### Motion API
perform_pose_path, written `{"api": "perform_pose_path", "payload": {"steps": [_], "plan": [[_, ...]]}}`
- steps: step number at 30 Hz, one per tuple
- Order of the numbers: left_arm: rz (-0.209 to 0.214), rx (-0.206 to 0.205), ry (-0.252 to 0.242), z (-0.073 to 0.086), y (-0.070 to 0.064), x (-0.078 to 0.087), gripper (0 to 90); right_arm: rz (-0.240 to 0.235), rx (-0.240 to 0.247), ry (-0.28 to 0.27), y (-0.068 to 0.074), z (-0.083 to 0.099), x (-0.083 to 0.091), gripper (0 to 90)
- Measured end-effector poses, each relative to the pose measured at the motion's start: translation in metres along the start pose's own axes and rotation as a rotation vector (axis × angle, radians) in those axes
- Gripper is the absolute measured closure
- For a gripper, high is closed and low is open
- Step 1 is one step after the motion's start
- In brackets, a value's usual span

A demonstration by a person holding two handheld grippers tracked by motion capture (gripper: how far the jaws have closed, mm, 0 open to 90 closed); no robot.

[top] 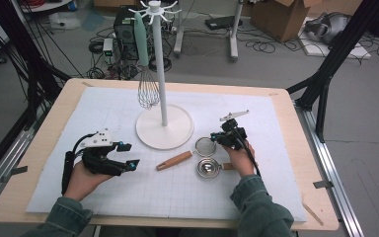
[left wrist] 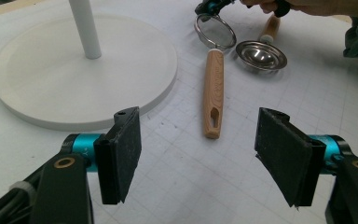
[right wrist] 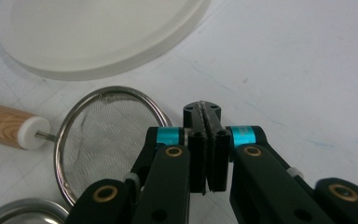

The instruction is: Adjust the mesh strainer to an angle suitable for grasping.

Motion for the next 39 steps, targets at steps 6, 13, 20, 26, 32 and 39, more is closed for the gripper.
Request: {"api": "perform_pose_path", "payload": {"steps": [6,13,20,26,32,39], "plan": [[-0.001,0.001,0.000,0.002,0.000,0.002,31.9,-0.003,0.019,0.002,0.011,-0.003,-0.003,89.4],[-0.003,0.002,0.003,0.005,0.001,0.003,31.9,-0.009,0.022,0.009,0.018,-0.005,-0.005,89.5],[-0.004,0.002,0.003,0.006,0.000,0.004,31.9,-0.026,0.044,0.013,0.032,-0.007,-0.010,89.5],[-0.006,0.003,0.003,0.008,0.000,0.006,31.9,-0.053,0.045,0.020,0.043,-0.008,-0.013,89.4],[-0.006,0.003,0.004,0.011,0.000,0.007,31.8,-0.071,0.054,0.025,0.051,-0.008,-0.013,89.4],[-0.008,0.003,0.004,0.011,0.000,0.007,31.8,-0.106,0.051,0.028,0.057,-0.008,-0.012,89.4]]}}
Point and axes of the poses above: each handheld gripper's, and its own axes: x roughly backward along the jaws, z roughly out of its underside, y roughly to its left, the point moved 9 cm from there along -x, roughly forward along the jaws, and after that the axes turned 11 degrees about z, right-handed, at the moved point
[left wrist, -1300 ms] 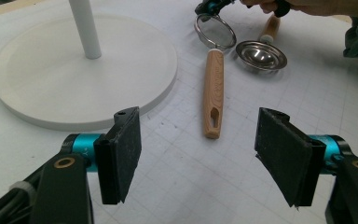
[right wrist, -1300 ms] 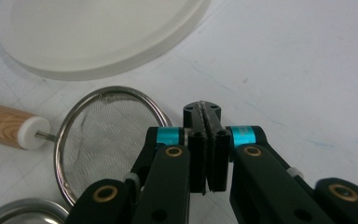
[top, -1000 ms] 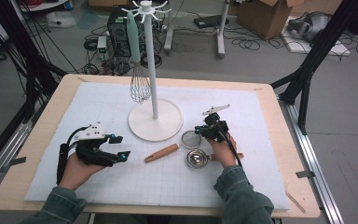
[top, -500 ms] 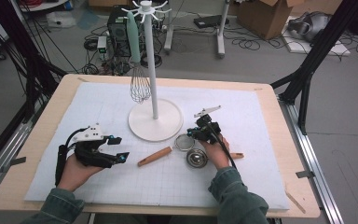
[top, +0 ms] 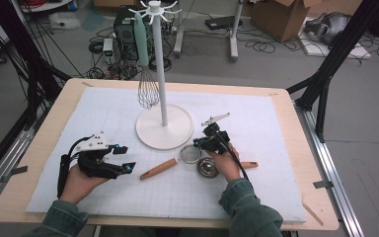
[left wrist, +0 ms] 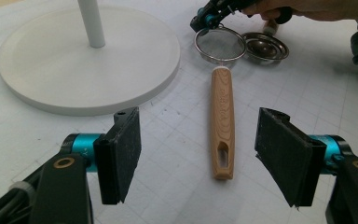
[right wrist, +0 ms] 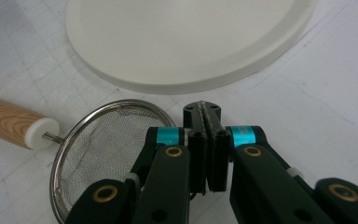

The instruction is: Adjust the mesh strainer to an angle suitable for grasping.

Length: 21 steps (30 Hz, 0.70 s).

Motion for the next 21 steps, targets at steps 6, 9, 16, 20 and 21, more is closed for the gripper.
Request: {"api": "perform_pose_path", "payload": {"steps": [6,9,16,20,21], "plan": [[0.004,0.000,0.000,0.000,-0.001,0.000,31.8,-0.015,-0.002,0.003,0.005,0.000,0.000,89.5],[0.005,-0.002,0.003,0.000,-0.001,0.000,31.9,-0.019,0.004,0.003,0.006,0.000,0.001,89.4],[0.007,-0.005,0.005,0.001,-0.001,-0.001,31.9,-0.025,0.032,0.007,0.012,0.000,0.003,89.4],[0.007,-0.002,0.004,0.001,-0.002,-0.002,31.9,-0.036,0.047,0.015,0.017,0.001,0.002,89.5],[0.007,-0.001,0.003,0.002,-0.002,-0.002,31.8,-0.043,0.050,0.015,0.019,0.001,0.002,89.5]]}}
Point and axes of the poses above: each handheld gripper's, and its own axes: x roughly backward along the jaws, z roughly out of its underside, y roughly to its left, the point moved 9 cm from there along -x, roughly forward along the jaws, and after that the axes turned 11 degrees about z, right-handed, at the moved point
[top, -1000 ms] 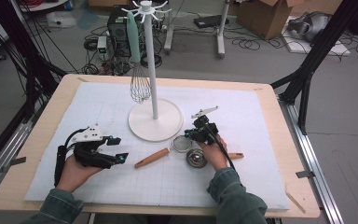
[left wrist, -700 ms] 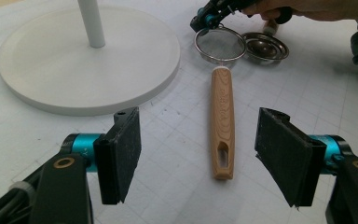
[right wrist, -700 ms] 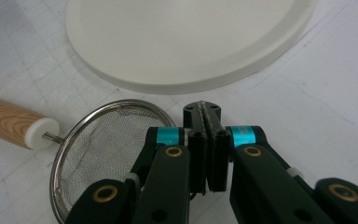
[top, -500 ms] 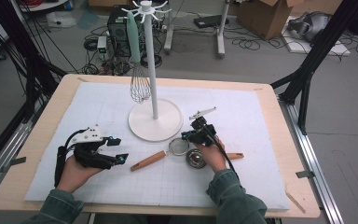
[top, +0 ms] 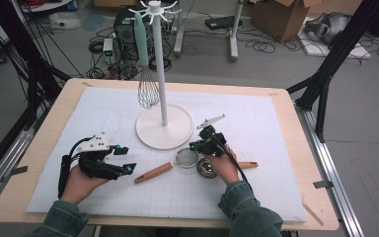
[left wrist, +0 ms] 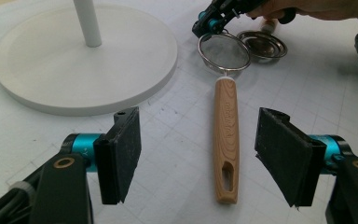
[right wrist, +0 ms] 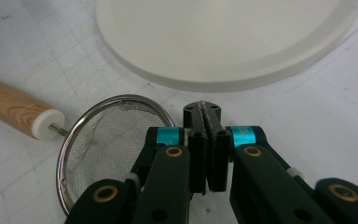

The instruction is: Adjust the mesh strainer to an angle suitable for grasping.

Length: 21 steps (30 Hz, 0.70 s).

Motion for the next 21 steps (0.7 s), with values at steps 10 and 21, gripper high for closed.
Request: {"api": "perform_pose_path", "payload": {"steps": [10,21], "plan": [[0.011,-0.001,0.005,0.001,0.000,-0.002,32.1,-0.025,0.002,-0.028,-0.003,-0.004,0.011,74.7],[0.034,-0.007,0.019,0.003,0.000,-0.010,32.2,-0.062,-0.028,-0.162,-0.013,-0.015,0.046,46.6]]}}
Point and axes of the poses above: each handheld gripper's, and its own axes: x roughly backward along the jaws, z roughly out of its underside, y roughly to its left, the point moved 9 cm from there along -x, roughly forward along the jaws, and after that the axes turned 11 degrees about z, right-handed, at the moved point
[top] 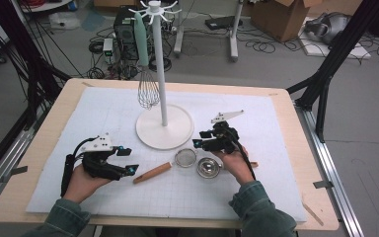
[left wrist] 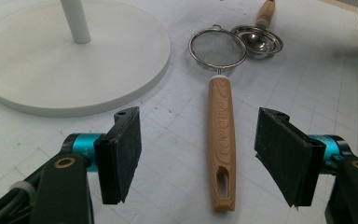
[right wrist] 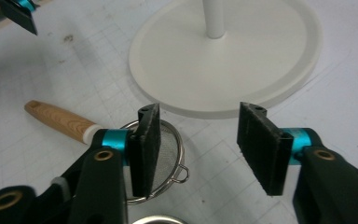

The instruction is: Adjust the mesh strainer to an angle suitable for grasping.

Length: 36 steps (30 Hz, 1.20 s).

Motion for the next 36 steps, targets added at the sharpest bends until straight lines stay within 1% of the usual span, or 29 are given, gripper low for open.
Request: {"api": "perform_pose_path", "payload": {"steps": [8,12,13,15,16,21,23,26,30,34,36], "plan": [[0.014,0.005,0.020,0.006,-0.001,-0.010,34.6,0.011,-0.002,-0.016,-0.006,0.003,0.016,37.9],[0.013,-0.005,0.042,0.008,0.000,-0.014,35.5,0.014,0.004,-0.034,-0.007,0.005,0.023,34.6],[0.012,-0.002,0.040,0.008,0.000,-0.015,35.5,0.017,0.004,-0.035,-0.007,0.006,0.025,33.5],[0.011,-0.002,0.049,0.010,0.000,-0.016,35.4,0.015,-0.006,-0.037,-0.007,0.008,0.027,31.4],[0.012,-0.004,0.054,0.011,-0.001,-0.017,35.4,0.009,-0.001,-0.043,-0.007,0.009,0.029,31.2],[0.012,0.008,0.054,0.016,-0.001,-0.021,35.4,0.011,0.012,-0.048,-0.005,0.015,0.035,31.1],[0.015,0.013,0.056,0.017,-0.002,-0.024,35.4,0.012,0.012,-0.049,-0.005,0.017,0.037,31.1],[0.014,0.010,0.067,0.019,-0.002,-0.026,35.6,0.012,0.012,-0.052,-0.005,0.020,0.040,30.8],[0.010,0.020,0.071,0.021,0.000,-0.028,35.9,0.014,0.014,-0.058,-0.006,0.023,0.044,30.4],[0.006,0.014,0.084,0.022,0.001,-0.030,36.5,0.016,0.011,-0.065,-0.007,0.027,0.048,30.1],[0.008,0.019,0.080,0.022,0.001,-0.031,36.9,0.015,0.014,-0.063,-0.007,0.028,0.048,30.0]]}}
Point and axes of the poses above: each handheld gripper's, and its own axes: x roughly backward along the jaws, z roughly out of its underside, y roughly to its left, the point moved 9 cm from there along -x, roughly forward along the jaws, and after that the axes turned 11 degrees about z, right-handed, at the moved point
